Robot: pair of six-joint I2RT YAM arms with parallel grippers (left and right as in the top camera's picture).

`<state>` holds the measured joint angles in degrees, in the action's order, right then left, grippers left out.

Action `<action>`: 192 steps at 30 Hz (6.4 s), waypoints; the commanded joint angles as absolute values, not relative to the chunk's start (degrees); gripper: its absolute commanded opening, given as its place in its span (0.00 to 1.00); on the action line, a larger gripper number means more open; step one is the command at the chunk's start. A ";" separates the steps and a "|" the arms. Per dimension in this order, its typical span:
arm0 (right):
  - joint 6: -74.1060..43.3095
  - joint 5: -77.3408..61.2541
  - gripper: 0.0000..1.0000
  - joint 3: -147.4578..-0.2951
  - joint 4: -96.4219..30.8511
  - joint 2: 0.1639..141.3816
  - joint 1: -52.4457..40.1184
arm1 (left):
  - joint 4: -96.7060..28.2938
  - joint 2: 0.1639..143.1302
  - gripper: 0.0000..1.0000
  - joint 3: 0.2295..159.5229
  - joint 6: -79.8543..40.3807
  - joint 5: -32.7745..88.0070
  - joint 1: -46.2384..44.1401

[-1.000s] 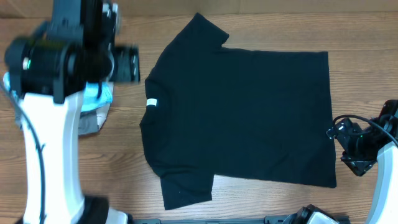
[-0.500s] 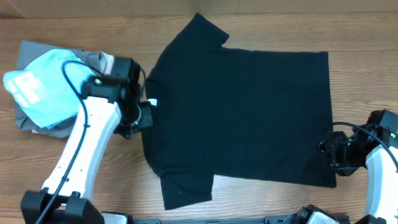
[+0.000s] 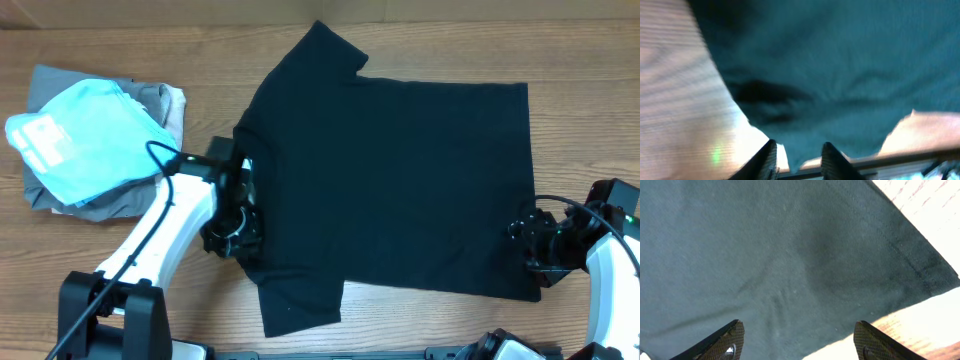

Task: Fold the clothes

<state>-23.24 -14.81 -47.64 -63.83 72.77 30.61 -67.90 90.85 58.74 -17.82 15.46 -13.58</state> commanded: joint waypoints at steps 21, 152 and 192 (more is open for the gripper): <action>-25.54 -15.29 0.76 -47.51 -63.26 72.58 30.39 | -63.86 90.30 0.56 46.65 -34.92 23.97 -39.99; -28.99 -20.75 0.04 -48.71 -50.11 76.27 44.62 | -61.43 81.62 0.09 59.35 -30.63 -3.55 -29.63; -36.03 -24.14 0.04 -48.01 -32.29 85.38 40.12 | -31.22 84.03 0.10 60.03 -13.69 -6.66 -25.52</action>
